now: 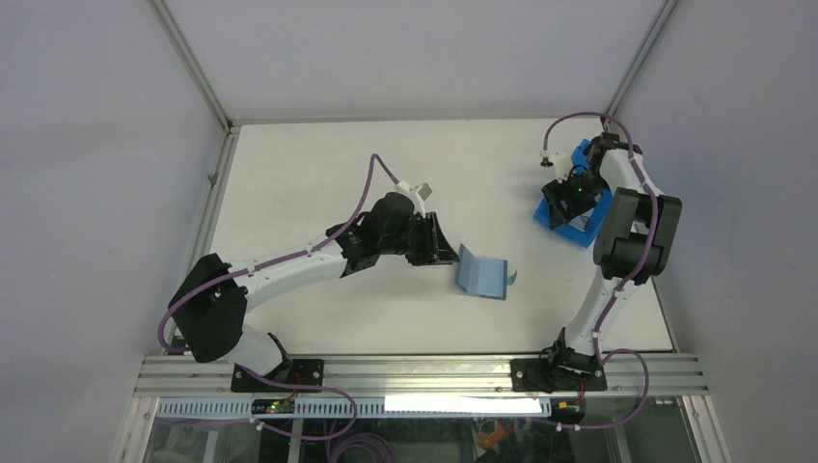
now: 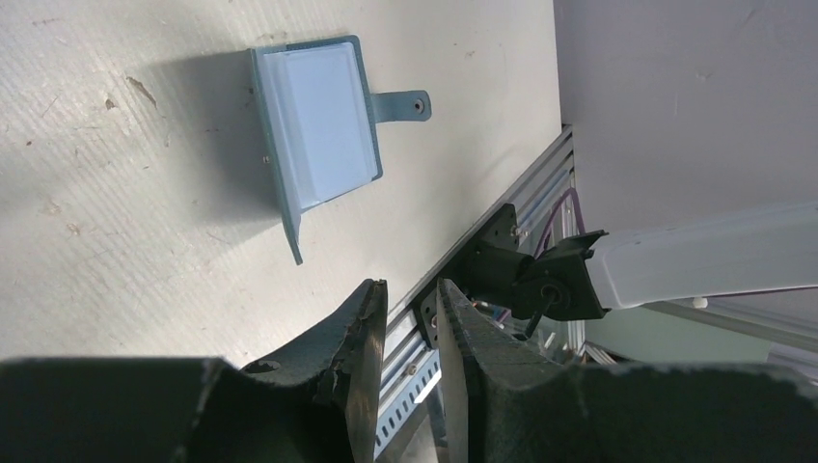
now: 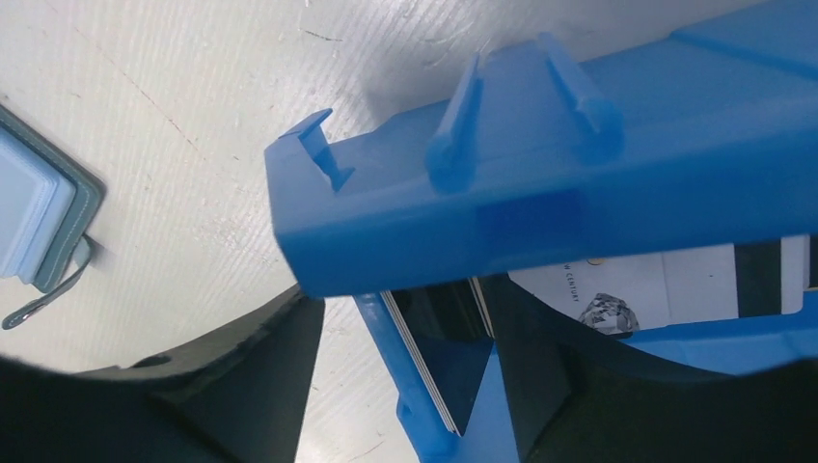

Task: Put the credit cards into the card holder
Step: Pick up the credit card from the storage box.

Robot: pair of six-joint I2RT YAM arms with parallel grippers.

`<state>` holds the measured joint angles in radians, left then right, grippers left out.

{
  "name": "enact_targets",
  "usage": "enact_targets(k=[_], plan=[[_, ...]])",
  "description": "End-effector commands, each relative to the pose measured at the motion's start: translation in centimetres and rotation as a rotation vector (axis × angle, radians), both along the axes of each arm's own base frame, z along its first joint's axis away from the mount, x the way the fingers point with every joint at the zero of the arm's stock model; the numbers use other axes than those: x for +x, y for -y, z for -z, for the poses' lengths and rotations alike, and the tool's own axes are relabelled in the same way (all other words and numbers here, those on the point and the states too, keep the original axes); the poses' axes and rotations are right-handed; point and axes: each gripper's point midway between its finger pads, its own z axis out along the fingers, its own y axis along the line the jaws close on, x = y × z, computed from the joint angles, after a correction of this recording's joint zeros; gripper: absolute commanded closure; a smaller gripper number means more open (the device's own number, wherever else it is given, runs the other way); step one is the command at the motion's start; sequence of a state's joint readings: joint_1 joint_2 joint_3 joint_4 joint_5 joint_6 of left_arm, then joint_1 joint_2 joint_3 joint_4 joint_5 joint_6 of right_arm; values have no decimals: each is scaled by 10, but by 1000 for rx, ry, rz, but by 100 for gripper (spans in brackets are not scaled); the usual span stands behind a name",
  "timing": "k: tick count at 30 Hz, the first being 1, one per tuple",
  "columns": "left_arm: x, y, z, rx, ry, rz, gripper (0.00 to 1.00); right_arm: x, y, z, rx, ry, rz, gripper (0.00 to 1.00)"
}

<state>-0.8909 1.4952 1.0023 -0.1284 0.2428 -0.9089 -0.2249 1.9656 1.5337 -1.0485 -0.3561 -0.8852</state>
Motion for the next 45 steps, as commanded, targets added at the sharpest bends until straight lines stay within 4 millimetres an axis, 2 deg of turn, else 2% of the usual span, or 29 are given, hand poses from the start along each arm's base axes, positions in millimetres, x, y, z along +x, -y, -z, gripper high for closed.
enact_targets(k=[1, 6, 17, 20, 23, 26, 30, 34, 38, 45], plan=[[2, 7, -31, -99, 60, -8, 73, 8, -12, -15, 39, 50, -42, 36], [2, 10, -31, -108, 52, -3, 73, 8, -25, -15, 44, 63, -8, 48], [0, 7, -29, -113, 47, -9, 73, 32, -55, -21, 76, 72, 230, 68], [0, 5, -29, -115, 47, -15, 73, 34, -62, -22, 82, 62, 282, 66], [-1, 4, -29, -117, 47, -17, 73, 31, -65, -26, 84, 49, 290, 53], [-1, 2, -30, -118, 52, -24, 73, 26, -58, -27, 42, 53, 259, 42], [-2, 1, -30, -119, 55, -27, 73, 15, -49, -23, -20, 49, 209, 37], [-2, 1, -29, -120, 50, -25, 73, 8, -45, -16, -47, 37, 188, 38], [-3, 1, -30, -122, 51, -24, 73, 1, -47, -14, -38, 22, 165, 44], [-4, -1, -27, -118, 44, -30, 73, -2, -51, -26, -23, 41, 150, 57]])
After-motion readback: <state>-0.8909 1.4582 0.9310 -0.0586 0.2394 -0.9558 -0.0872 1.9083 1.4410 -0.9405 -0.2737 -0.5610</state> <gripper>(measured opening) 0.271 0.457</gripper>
